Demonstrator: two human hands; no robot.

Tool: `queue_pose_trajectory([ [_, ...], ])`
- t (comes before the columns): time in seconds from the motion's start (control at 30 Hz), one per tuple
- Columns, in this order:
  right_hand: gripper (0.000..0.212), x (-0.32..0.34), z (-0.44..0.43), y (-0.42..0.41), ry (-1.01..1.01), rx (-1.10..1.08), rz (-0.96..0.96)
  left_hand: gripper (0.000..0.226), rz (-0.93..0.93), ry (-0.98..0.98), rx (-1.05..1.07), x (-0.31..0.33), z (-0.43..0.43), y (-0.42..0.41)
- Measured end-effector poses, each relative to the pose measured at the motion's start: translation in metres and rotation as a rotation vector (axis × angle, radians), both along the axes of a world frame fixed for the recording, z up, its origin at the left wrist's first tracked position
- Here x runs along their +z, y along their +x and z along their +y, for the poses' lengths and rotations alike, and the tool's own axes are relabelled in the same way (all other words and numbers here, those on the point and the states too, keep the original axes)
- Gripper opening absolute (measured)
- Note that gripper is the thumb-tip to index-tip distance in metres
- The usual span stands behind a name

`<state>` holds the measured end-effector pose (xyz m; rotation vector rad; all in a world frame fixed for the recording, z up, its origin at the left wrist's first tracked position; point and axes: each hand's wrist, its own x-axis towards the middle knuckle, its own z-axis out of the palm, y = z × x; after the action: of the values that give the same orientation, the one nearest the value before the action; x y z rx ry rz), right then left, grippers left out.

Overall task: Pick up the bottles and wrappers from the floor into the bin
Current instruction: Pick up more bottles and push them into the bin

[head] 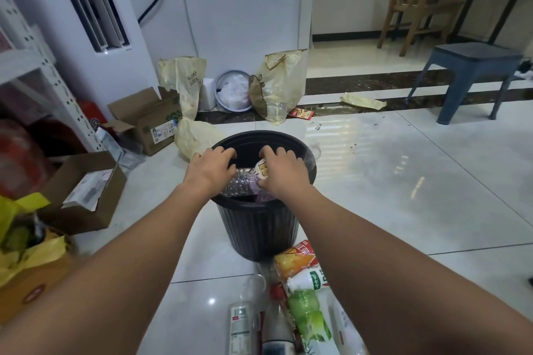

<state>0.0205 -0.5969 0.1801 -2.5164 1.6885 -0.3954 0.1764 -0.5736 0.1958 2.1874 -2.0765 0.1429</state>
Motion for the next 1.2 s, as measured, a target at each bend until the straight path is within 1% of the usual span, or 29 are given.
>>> queue_pose_trajectory([
  [0.13, 0.070, -0.001, -0.005, 0.013, 0.036, -0.001, 0.026, 0.033, 0.036, -0.019, 0.013, 0.000, 0.001, 0.002],
  [0.17, 0.071, -0.001, -0.005, 0.015, 0.039, -0.006, 0.033, 0.033, 0.042, -0.015, 0.015, 0.000, 0.002, 0.002],
  [0.33, 0.047, 0.001, -0.003, 0.010, -0.102, -0.055, 0.068, 0.034, 0.057, 0.003, 0.020, 0.000, 0.005, 0.004],
  [0.43, 0.043, -0.001, 0.002, -0.001, -0.105, -0.083, 0.054, 0.034, 0.061, -0.016, 0.026, 0.002, 0.008, 0.005],
  [0.63, 0.048, 0.000, 0.014, -0.010, -0.138, -0.018, 0.093, 0.045, 0.057, -0.005, 0.018, 0.002, 0.017, -0.006],
  [0.77, 0.053, 0.012, 0.023, -0.014, -0.151, 0.030, 0.063, 0.054, 0.087, -0.005, -0.023, 0.007, 0.024, -0.014],
  [0.87, 0.055, 0.023, 0.033, -0.023, -0.128, 0.036, 0.038, 0.056, 0.113, 0.005, -0.044, 0.013, 0.030, -0.020],
  [1.03, 0.058, 0.039, 0.061, -0.045, -0.126, 0.016, 0.052, 0.057, 0.144, 0.002, -0.068, 0.023, 0.054, -0.031],
  [1.2, 0.061, 0.051, 0.094, -0.059, -0.065, 0.009, 0.040, 0.060, 0.139, 0.040, -0.081, 0.030, 0.083, -0.038],
])
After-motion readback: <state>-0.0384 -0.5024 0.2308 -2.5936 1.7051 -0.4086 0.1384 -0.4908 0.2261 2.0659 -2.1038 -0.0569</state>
